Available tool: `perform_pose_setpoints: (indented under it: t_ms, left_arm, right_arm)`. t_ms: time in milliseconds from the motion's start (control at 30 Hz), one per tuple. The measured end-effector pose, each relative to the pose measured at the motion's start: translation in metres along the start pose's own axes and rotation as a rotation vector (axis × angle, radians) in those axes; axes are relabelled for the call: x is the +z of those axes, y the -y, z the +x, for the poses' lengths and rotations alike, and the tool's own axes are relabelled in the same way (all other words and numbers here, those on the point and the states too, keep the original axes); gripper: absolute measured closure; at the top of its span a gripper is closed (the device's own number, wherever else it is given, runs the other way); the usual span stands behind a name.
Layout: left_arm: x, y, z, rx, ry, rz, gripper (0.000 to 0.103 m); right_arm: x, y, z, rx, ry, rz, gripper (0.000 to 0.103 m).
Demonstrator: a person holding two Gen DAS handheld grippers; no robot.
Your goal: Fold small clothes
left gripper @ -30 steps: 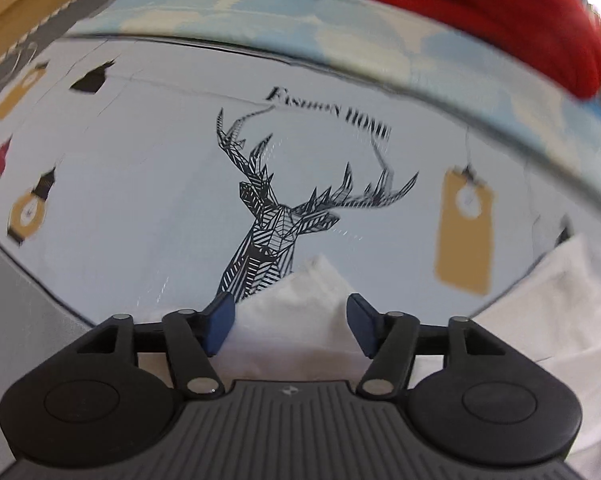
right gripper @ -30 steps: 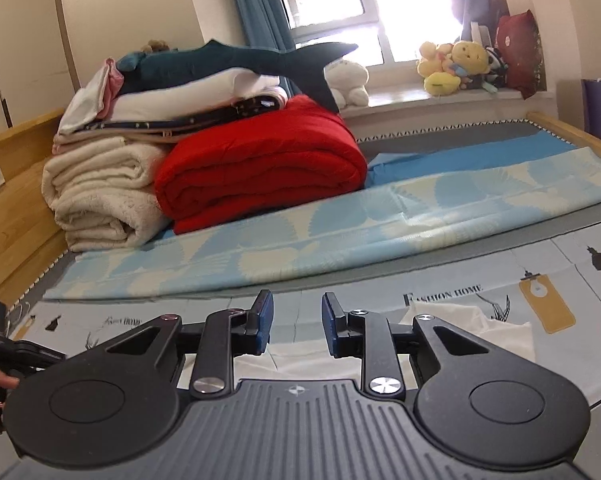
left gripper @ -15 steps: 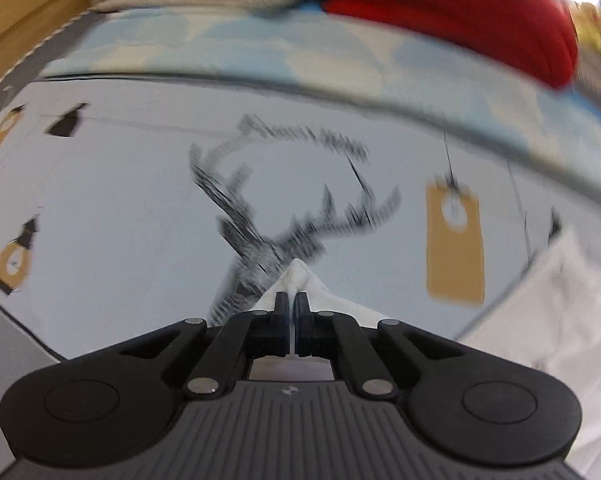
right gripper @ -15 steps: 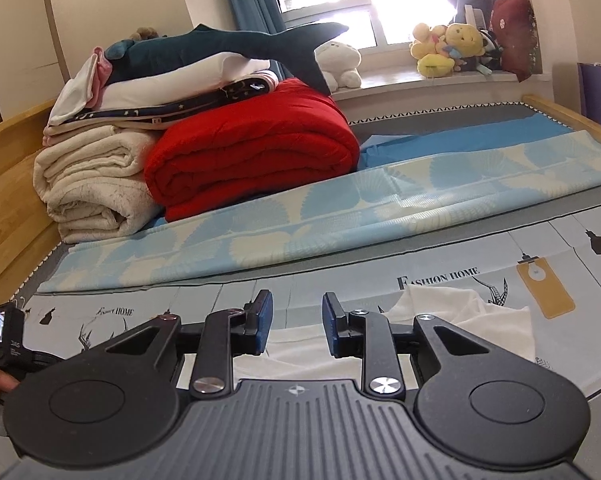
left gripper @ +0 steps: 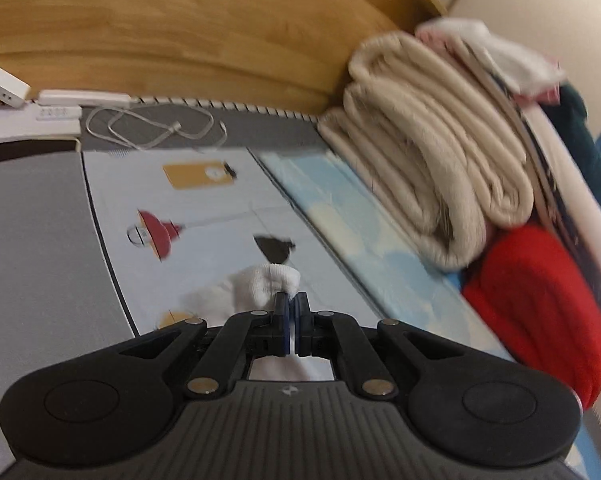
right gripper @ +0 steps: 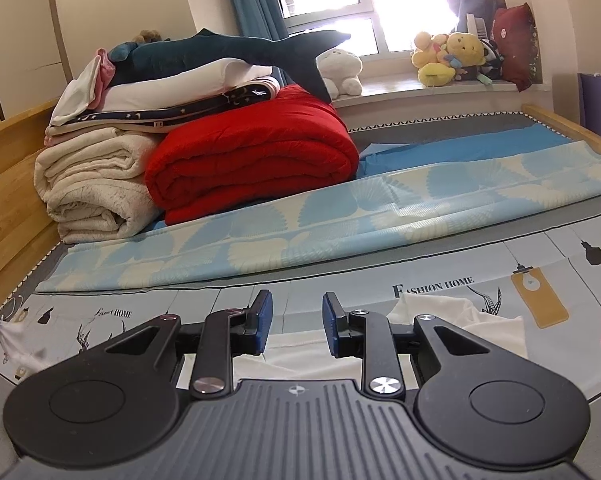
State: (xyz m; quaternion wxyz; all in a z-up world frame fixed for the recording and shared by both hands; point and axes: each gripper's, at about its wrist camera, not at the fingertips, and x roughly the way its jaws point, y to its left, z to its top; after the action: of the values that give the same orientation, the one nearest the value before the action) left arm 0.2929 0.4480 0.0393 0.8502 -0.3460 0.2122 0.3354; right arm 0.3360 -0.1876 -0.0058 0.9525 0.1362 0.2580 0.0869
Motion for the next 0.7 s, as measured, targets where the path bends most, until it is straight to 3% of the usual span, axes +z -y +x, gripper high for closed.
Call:
perform_pose_setpoints:
  t_ms: [133, 233, 367, 533, 700]
  left_arm:
    - [0.009, -0.003, -0.003, -0.053, -0.011, -0.035, 0.101]
    - [0.014, 0.001, -0.003, -0.147, -0.017, -0.022, 0.099]
    - [0.01, 0.01, 0.002, -0.204, -0.029, 0.021, 0.078]
    - [-0.009, -0.002, 0.032, -0.09, -0.151, 0.036, 0.078]
    - [-0.02, -0.012, 0.06, -0.05, -0.205, -0.005, 0.078]
  right_arm:
    - [0.001, 0.001, 0.0, -0.009, 0.0, 0.007, 0.074]
    - [0.001, 0.0, 0.001, -0.01, -0.001, 0.014, 0.074]
    - [-0.001, -0.004, 0.003, -0.006, -0.007, 0.0, 0.074]
    - [-0.001, -0.003, 0.006, -0.01, -0.014, 0.004, 0.073]
    - [-0.001, -0.004, 0.009, -0.005, -0.02, 0.005, 0.07]
